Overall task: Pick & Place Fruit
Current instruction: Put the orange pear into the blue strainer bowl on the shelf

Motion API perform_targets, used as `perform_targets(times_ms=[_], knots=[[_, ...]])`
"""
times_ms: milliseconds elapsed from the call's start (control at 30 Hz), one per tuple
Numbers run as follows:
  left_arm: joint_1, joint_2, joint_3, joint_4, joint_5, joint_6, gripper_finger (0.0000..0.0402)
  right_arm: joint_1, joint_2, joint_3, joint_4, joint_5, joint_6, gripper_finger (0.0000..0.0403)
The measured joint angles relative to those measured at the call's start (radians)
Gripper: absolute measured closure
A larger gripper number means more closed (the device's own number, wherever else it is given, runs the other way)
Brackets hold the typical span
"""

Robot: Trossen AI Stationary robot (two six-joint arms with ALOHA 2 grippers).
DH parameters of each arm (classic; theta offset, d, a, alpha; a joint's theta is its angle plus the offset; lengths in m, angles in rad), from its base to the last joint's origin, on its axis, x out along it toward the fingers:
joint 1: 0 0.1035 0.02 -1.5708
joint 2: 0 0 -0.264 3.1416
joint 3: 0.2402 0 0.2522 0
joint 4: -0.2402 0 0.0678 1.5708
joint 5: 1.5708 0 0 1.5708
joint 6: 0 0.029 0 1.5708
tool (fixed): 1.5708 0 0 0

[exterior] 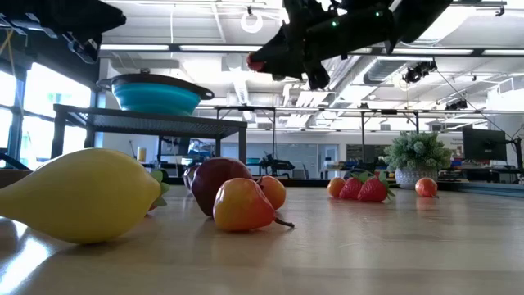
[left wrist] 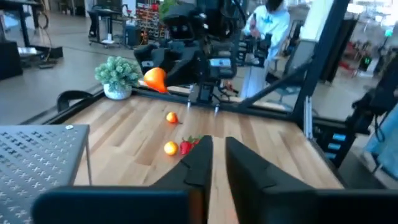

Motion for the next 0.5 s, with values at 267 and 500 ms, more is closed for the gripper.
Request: perform_targets(times_ms=[267,500], knots=[[0.000,0.071,0.000,0.040,-0.111,-0.155,0.0225,0.039,0.002,0.000,0.153,0.003,-0.175,0.0291],[0.000,0.221,0.000,0.246,-0.114,-0.217,0.0189,0.075,0.002,0.000,0.275,0.002,-0.325,0.0290]])
